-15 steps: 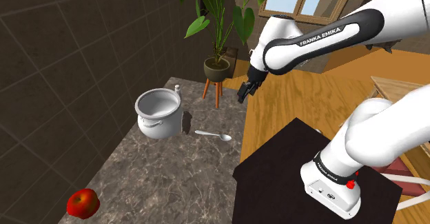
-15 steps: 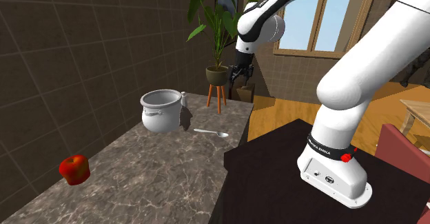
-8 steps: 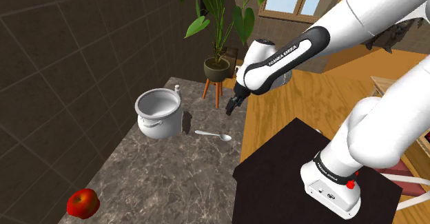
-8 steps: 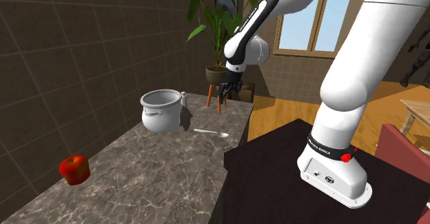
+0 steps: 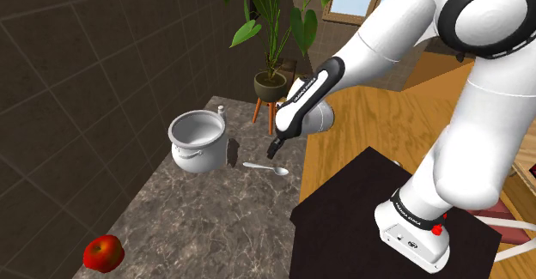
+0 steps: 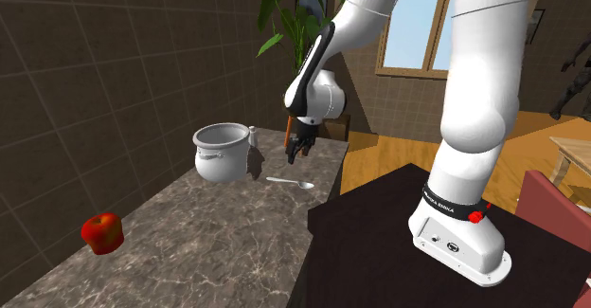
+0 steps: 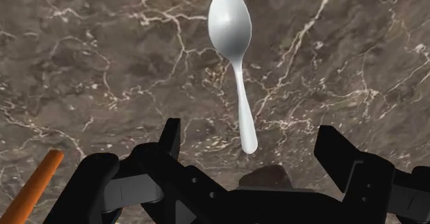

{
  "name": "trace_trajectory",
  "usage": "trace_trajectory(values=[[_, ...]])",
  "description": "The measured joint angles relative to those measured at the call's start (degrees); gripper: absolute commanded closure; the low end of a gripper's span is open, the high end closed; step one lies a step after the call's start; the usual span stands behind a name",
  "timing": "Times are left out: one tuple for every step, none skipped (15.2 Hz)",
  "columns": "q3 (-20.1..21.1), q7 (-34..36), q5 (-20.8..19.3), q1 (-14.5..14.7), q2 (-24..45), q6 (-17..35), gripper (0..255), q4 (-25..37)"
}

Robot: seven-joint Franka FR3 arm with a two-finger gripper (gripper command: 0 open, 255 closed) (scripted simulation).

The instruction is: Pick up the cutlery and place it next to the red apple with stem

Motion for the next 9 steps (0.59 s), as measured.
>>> trace_trajectory(values=[[1.4, -2.2, 1.6, -0.8, 2.1, 1.3, 0, 1.1], [2.8, -3.9, 2.8, -1.4, 5.1, 2.8, 0, 3.1], [4.1, -5.1, 3.6, -1.8, 7.8, 4.2, 0, 4.8], [5.3, -6.7, 4.1, -2.7, 10.0, 5.2, 0, 6.1], [6.5, -7.7, 4.8, -3.5, 11.8, 6.5, 0, 6.9], [7.2, -8.4, 5.0, -4.1, 13.0, 7.3, 0, 7.5], [7.8, -8.9, 5.2, -4.5, 14.5, 8.0, 0, 8.3], [8.6, -9.4, 5.5, -5.0, 15.9, 9.0, 0, 8.9], [8.9, -9.6, 5.6, -5.2, 16.9, 9.6, 0, 9.4]])
